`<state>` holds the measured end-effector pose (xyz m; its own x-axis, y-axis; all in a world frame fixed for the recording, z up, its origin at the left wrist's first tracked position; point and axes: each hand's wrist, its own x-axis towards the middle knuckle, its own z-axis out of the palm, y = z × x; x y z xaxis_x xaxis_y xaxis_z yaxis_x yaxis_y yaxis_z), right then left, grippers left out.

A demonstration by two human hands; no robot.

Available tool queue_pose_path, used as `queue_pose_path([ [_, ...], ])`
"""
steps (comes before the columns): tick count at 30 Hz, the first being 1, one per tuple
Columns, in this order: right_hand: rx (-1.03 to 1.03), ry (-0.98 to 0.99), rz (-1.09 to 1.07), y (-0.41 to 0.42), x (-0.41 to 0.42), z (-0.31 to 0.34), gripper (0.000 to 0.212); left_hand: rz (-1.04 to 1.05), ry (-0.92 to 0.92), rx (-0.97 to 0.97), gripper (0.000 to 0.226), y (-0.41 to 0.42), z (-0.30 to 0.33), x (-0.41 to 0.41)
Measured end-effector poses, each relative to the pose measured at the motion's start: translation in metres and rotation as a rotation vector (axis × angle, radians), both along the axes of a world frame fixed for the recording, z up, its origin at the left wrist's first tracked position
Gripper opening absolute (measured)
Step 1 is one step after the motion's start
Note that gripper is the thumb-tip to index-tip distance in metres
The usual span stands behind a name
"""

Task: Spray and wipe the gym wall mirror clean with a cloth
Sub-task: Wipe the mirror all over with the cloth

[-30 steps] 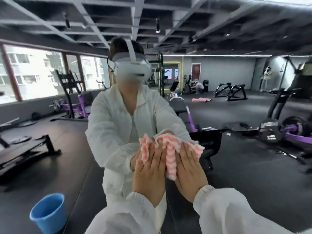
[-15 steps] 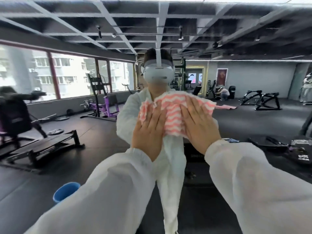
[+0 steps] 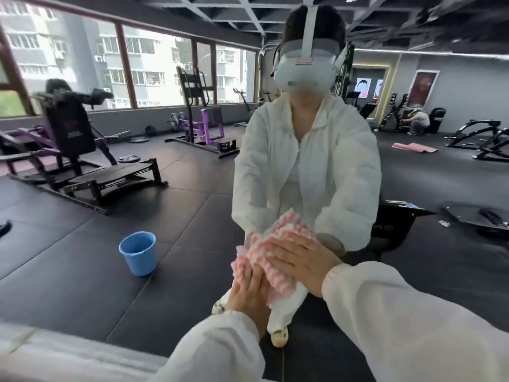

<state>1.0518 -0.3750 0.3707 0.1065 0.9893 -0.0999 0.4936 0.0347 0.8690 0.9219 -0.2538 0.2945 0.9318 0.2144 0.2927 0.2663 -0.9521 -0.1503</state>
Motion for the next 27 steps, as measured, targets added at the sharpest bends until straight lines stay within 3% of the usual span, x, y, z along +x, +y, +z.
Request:
queue_pose_path([
  [2, -0.050, 0.025, 0.067, -0.020, 0.010, -0.001, 0.072, 0.006, 0.078, 0.021, 0.081, -0.002, 0.000, -0.003],
  [3, -0.026, -0.024, 0.121, -0.028, 0.018, -0.003, 0.077, -0.007, 0.057, 0.073, 0.078, -0.001, 0.003, -0.003],
  [6, 0.091, -0.072, 0.215, -0.041, 0.036, 0.018, 0.090, -0.017, 0.237, 0.206, 0.069, -0.003, 0.037, -0.004],
  [7, 0.154, -0.074, 0.252, -0.043, 0.038, 0.032, 0.092, -0.033, 0.152, 0.210, 0.066, -0.001, 0.050, 0.002],
  [9, 0.318, -0.068, 0.370, -0.044, 0.041, 0.068, 0.084, -0.157, -0.300, 0.188, 0.062, 0.008, 0.078, 0.018],
  [10, 0.397, -0.054, 0.394, -0.044, 0.040, 0.088, 0.076, -0.184, -0.371, 0.180, 0.065, 0.011, 0.097, 0.022],
  [12, 0.539, -0.070, 0.399, -0.048, 0.047, 0.129, 0.063, -0.141, -0.395, 0.258, 0.072, 0.018, 0.142, 0.027],
  [16, 0.771, -0.065, 0.325, -0.056, 0.051, 0.210, 0.062, -0.110, -0.542, 0.358, 0.077, 0.028, 0.233, 0.039],
  [20, 0.928, -0.097, 0.228, -0.056, 0.039, 0.289, 0.095, 0.027, -0.623, 0.491, 0.066, 0.018, 0.322, 0.044],
  [22, 1.009, -0.086, 0.242, -0.049, 0.031, 0.317, 0.092, 0.120, -0.627, 0.459, 0.069, 0.010, 0.360, 0.044],
  [27, 1.192, -0.078, 0.246, -0.032, 0.021, 0.336, 0.083, 0.066, -0.900, 0.509, 0.089, 0.007, 0.391, 0.059],
])
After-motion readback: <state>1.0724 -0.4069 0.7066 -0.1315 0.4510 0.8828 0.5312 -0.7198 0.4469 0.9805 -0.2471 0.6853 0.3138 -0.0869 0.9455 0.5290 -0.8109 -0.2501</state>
